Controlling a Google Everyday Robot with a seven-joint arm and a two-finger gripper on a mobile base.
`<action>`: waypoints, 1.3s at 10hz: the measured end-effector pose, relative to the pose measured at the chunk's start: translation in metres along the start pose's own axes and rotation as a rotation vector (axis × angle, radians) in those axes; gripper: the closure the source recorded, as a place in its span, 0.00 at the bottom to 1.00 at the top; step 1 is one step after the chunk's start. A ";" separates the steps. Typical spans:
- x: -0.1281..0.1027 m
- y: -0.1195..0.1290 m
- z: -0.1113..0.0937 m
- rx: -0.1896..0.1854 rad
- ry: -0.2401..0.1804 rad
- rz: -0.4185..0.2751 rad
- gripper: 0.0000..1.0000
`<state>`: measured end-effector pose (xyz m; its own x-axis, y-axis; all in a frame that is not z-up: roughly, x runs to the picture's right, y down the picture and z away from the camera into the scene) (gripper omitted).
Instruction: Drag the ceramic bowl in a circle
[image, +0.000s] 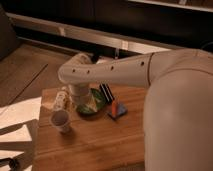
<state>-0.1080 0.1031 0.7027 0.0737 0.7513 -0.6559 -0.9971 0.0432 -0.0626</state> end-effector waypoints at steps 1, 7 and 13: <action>0.000 0.000 0.000 0.000 0.000 0.000 0.35; -0.042 -0.031 -0.010 0.033 -0.096 0.003 0.35; -0.122 -0.058 -0.044 0.030 -0.300 -0.181 0.35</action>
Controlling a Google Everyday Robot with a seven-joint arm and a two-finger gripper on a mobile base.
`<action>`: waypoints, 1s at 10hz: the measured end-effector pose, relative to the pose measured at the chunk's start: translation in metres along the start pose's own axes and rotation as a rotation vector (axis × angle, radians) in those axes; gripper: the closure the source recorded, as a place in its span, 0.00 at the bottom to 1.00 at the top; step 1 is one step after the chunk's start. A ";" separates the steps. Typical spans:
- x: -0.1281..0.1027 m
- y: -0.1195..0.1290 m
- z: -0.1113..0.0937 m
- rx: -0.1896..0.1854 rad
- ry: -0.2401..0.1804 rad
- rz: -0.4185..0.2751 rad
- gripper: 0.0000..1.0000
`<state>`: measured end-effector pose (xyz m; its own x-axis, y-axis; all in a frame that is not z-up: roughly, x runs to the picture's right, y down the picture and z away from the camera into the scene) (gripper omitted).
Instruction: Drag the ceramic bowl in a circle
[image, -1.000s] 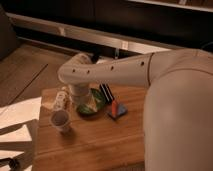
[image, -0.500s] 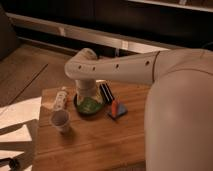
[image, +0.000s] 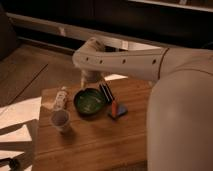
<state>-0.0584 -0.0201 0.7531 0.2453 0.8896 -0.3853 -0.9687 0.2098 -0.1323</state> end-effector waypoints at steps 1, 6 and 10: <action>-0.001 -0.003 0.001 0.002 -0.001 0.000 0.35; -0.003 -0.027 0.013 0.043 -0.012 0.028 0.35; 0.005 -0.054 0.069 0.050 0.035 0.054 0.35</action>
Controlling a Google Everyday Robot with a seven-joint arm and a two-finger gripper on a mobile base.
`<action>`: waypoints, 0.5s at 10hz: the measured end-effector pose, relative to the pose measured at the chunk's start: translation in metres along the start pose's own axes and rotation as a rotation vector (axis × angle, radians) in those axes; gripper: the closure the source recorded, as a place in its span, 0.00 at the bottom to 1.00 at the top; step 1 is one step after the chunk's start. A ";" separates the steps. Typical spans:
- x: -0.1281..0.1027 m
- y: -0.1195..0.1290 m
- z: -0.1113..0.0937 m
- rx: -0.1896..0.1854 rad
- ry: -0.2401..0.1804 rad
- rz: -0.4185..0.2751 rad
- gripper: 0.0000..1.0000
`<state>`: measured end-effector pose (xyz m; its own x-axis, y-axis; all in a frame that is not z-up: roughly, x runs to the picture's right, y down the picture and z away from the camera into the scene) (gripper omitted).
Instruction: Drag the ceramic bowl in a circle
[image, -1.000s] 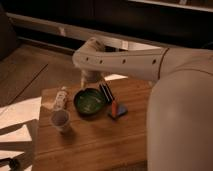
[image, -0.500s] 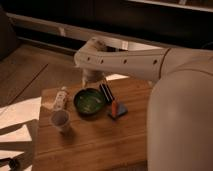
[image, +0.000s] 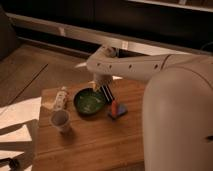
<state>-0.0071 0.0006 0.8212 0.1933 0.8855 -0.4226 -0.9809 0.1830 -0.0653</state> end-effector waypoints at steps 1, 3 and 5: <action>0.005 0.002 0.020 -0.015 0.031 0.006 0.35; 0.010 0.003 0.047 -0.040 0.079 0.017 0.35; 0.019 -0.002 0.072 -0.052 0.139 0.033 0.35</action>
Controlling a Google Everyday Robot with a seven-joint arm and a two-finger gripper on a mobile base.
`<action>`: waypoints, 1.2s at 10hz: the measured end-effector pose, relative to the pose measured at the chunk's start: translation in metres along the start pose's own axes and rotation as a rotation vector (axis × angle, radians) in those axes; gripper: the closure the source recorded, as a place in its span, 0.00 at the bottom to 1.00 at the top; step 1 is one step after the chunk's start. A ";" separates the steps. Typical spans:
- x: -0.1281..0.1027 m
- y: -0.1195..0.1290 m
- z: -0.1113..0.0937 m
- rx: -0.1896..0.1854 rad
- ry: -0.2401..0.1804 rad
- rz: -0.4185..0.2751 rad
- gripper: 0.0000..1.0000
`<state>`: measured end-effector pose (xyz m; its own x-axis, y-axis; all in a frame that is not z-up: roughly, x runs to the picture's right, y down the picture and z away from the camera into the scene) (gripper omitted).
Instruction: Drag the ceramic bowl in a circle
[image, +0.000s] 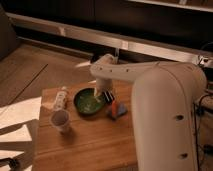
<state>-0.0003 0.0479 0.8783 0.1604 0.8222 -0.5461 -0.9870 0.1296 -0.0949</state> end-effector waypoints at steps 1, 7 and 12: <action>0.002 -0.003 0.011 -0.005 0.028 0.008 0.35; -0.008 -0.011 0.051 -0.043 0.118 0.025 0.35; -0.036 -0.001 0.047 -0.037 0.121 -0.042 0.35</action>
<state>-0.0055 0.0446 0.9371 0.2037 0.7431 -0.6374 -0.9788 0.1401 -0.1496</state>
